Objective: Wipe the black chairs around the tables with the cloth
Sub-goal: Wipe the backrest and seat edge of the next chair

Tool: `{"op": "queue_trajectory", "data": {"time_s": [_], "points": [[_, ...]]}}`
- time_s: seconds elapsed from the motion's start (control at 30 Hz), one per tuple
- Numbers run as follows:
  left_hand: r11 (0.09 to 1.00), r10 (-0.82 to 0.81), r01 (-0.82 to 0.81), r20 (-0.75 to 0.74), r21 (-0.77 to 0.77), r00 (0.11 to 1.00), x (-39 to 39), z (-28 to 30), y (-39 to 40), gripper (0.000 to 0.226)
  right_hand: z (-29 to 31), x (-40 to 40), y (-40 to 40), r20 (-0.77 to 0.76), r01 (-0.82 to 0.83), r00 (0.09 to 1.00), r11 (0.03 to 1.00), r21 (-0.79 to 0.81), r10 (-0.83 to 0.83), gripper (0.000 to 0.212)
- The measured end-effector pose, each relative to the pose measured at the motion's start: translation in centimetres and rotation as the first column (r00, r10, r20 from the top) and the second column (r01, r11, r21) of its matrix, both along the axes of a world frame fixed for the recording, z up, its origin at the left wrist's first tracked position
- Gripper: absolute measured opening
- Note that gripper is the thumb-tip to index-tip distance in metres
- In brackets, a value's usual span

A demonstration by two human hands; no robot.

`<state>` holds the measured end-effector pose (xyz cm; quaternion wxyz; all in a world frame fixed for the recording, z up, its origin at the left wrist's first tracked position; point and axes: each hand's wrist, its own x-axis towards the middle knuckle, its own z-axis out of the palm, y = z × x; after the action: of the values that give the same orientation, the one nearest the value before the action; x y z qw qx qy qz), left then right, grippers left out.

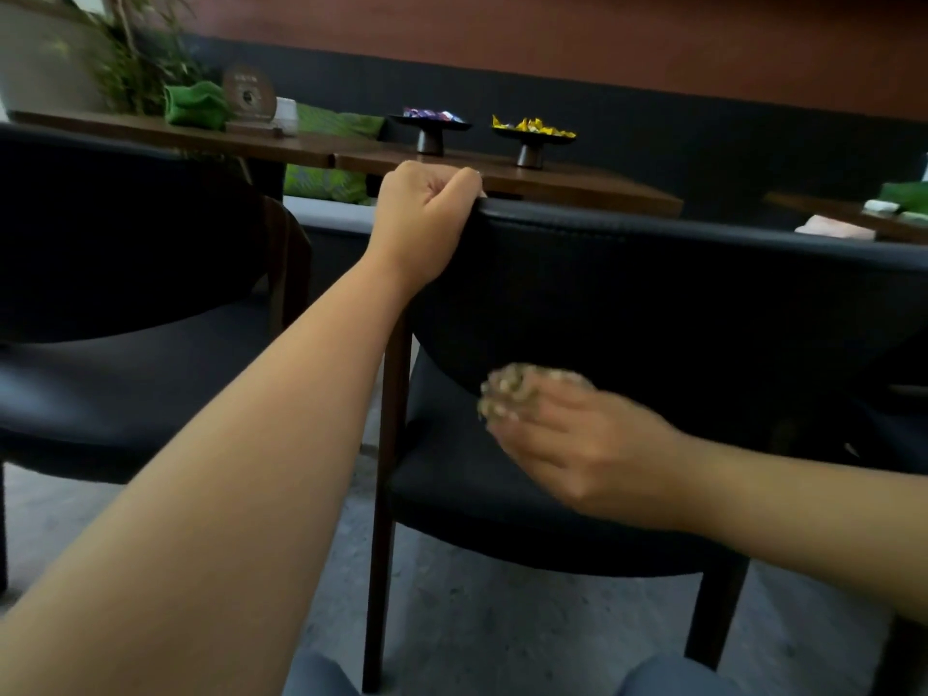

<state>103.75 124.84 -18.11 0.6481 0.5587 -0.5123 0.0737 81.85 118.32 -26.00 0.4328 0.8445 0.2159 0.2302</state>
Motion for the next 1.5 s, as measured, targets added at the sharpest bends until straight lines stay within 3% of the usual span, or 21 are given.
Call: {"op": "queue_trajectory", "data": {"time_s": [0.07,0.13,0.2,0.27,0.4,0.53,0.63,0.7,0.77,0.9,1.03,1.13,1.3,1.4,1.5], "points": [[0.997,0.054,-0.054,0.003,-0.052,0.999,-0.2,-0.2,-0.3,0.050,3.4,-0.6,0.8,0.270,-0.167,0.956,0.966,0.197,0.110,0.027],[0.994,0.064,-0.064,-0.002,-0.089,0.998,-0.4,-0.3,-0.5,0.052,6.2,-0.5,0.6,0.473,-0.227,0.874,0.954,0.193,0.112,0.027],[0.993,0.059,-0.061,-0.015,-0.105,0.998,-0.5,-0.4,-0.7,0.049,6.7,0.1,-0.1,0.551,-0.197,0.830,0.970,0.144,0.087,0.025],[0.991,0.072,-0.074,-0.020,-0.108,0.997,-0.5,-0.4,-0.7,0.048,4.8,0.8,-1.0,0.512,-0.178,0.852,0.981,0.082,0.112,0.023],[0.993,0.074,-0.073,0.005,-0.096,0.997,-0.9,-0.5,-0.6,0.043,-2.4,1.7,-2.7,0.181,-0.059,0.982,0.998,0.003,0.057,0.024],[0.992,0.081,-0.079,0.018,-0.100,0.997,-1.0,-0.5,-0.3,0.039,-6.0,1.3,-4.0,-0.060,0.110,0.991,0.990,-0.092,-0.116,0.032],[0.993,0.079,-0.076,0.040,-0.092,0.996,-0.9,-0.4,-0.3,0.038,-5.7,0.4,-3.2,-0.084,0.086,0.992,0.994,-0.074,-0.092,0.029],[0.993,0.079,-0.073,0.064,-0.091,0.995,-0.7,-0.5,-0.3,0.041,-3.7,-0.6,-2.2,0.030,-0.026,0.999,0.994,0.111,0.023,0.026],[0.991,0.109,-0.100,0.104,-0.086,0.989,-0.5,-0.7,-0.2,0.045,-0.3,-1.9,-1.3,0.238,-0.193,0.962,0.948,0.251,0.133,0.022],[0.990,0.140,-0.141,0.227,-0.009,0.964,0.0,-0.2,0.4,0.047,6.6,-3.4,-1.3,0.601,-0.336,0.785,0.920,0.204,0.153,0.020],[0.967,0.198,-0.245,0.406,0.066,0.892,-0.5,1.2,1.3,0.053,6.3,-2.7,-2.3,0.639,-0.322,0.757,0.929,0.184,0.136,0.020],[0.974,0.116,-0.199,0.509,0.111,0.853,-3.2,2.5,1.2,0.055,3.1,-1.9,-3.0,0.552,-0.306,0.819,0.934,0.186,0.159,0.020],[0.956,0.171,-0.283,0.637,0.077,0.751,-7.2,2.7,0.6,0.056,-4.8,-1.2,-5.4,0.144,-0.077,0.988,0.989,0.124,0.059,0.026],[0.938,0.224,-0.340,0.636,0.065,0.739,-7.5,2.7,0.8,0.056,-7.3,-1.6,-6.2,-0.033,0.026,0.999,0.995,0.092,-0.023,0.023],[0.942,0.234,-0.332,0.625,0.044,0.745,-7.7,2.6,0.8,0.063,-7.1,-2.5,-5.6,-0.043,-0.004,0.999,0.990,0.140,0.010,0.019]]}}
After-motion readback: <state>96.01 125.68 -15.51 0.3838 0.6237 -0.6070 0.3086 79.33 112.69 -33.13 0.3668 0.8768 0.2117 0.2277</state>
